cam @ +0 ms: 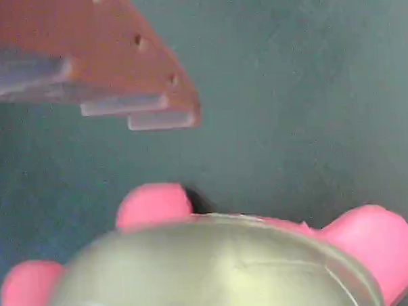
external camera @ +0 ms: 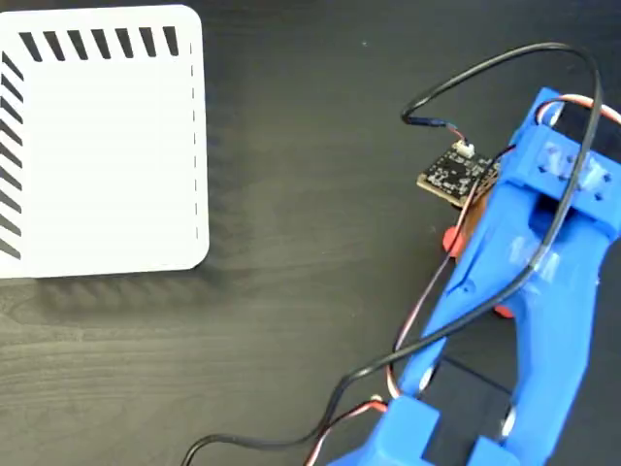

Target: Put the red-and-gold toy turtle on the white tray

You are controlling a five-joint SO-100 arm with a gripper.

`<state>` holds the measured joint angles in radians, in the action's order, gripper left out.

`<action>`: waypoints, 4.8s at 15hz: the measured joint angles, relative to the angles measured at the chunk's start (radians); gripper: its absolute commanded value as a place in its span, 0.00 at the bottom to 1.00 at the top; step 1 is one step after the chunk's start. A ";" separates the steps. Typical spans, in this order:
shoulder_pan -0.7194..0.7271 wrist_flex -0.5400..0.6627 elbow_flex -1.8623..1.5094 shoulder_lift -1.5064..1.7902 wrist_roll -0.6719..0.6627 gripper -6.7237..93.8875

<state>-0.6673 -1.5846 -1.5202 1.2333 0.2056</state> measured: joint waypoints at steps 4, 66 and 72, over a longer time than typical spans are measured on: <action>-0.002 0.071 -0.032 -0.021 0.000 0.85; 0.992 0.005 0.339 0.075 -0.133 0.07; 0.977 0.063 0.474 -0.106 -0.124 0.07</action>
<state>0.3099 -1.5217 -1.0462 1.1275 0.0813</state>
